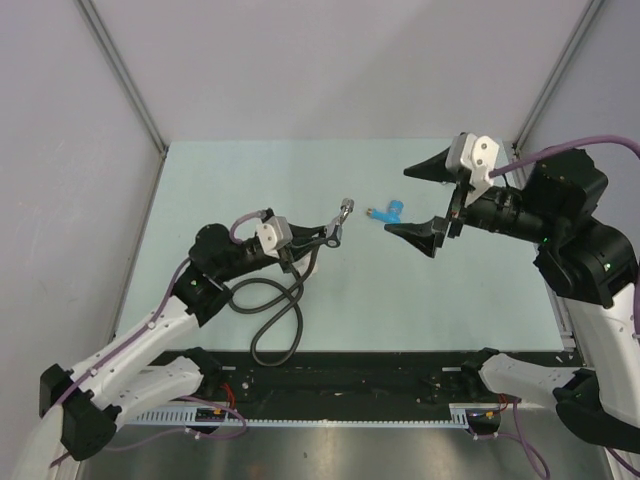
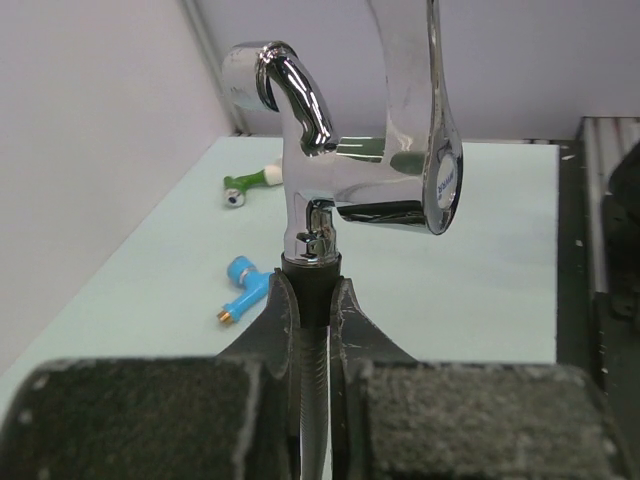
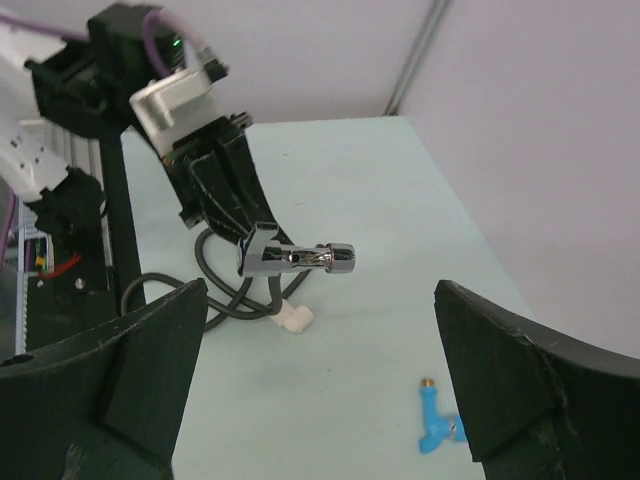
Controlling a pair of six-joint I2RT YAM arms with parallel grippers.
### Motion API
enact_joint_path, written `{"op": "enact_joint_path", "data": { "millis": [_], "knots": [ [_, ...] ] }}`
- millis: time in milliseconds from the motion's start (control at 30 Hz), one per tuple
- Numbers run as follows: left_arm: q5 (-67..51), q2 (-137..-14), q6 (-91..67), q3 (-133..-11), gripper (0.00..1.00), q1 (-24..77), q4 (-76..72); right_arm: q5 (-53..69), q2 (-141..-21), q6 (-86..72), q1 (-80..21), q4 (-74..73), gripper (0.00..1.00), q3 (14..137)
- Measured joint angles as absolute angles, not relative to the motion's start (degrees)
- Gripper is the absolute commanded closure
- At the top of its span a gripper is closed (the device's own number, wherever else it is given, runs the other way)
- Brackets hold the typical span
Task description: Install the water faucets
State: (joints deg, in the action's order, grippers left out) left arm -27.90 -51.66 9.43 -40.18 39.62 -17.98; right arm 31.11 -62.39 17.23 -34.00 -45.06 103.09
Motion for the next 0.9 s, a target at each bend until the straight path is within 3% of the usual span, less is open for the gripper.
{"op": "enact_joint_path", "data": {
  "millis": [200, 433, 733, 900],
  "knots": [
    [-42.96, -52.23, 6.42, -45.19, 1.00, 34.33, -14.41, 38.44, -64.73, 28.42, -34.46, -47.24, 0.00, 103.55],
    [-53.06, -53.78, 5.39, -48.36, 1.00, 32.58, -10.81, 34.72, -72.18, 36.58, -43.88, -53.43, 0.00, 106.32],
    [-58.98, -54.98, 4.73, -51.00, 1.00, 32.05, -7.25, 27.35, -78.74, 44.31, -50.35, -61.84, 0.08, 113.36],
    [-60.99, -55.11, 4.47, -52.69, 1.00, 31.94, -6.11, 26.72, -80.71, 46.35, -51.90, -64.40, 0.18, 114.26]
  ]
}}
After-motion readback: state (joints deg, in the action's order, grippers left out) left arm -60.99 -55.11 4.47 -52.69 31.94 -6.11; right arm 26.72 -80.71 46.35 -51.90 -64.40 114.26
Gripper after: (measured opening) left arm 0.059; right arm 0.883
